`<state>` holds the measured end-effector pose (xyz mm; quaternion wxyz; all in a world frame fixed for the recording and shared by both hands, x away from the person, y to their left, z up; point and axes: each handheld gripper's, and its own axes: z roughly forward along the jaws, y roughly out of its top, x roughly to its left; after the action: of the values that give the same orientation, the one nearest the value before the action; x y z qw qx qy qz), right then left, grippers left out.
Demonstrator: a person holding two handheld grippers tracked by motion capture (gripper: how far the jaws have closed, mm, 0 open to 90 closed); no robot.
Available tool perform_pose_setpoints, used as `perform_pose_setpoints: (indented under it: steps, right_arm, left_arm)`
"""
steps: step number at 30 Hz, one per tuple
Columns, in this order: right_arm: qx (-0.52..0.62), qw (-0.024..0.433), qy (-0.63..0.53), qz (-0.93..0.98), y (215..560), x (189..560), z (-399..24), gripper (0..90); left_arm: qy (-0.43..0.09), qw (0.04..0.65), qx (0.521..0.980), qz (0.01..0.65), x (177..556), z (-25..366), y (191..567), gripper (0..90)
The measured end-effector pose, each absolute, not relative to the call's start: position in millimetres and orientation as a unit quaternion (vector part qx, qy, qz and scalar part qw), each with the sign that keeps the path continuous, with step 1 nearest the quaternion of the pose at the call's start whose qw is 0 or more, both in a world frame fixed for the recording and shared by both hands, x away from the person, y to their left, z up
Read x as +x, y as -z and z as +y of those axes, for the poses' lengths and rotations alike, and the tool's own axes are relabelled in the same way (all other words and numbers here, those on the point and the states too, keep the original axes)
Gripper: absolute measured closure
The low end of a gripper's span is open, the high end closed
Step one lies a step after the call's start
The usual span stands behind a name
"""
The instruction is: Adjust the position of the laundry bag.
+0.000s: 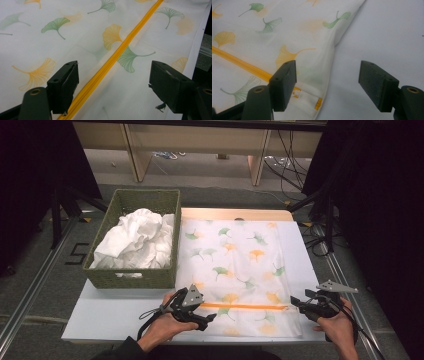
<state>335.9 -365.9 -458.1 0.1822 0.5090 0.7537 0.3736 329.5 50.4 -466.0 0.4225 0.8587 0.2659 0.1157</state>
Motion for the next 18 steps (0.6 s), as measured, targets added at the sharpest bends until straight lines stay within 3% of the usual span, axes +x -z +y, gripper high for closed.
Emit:
perform_pose_setpoints:
  steps: [18]
  right_arm:
    - [0.518,0.176,-0.364,0.754,467.9,314.4,-373.8,29.9]
  left_arm:
    - [-0.113,0.426,0.865,0.241,340.7,20.5,472.5,20.9]
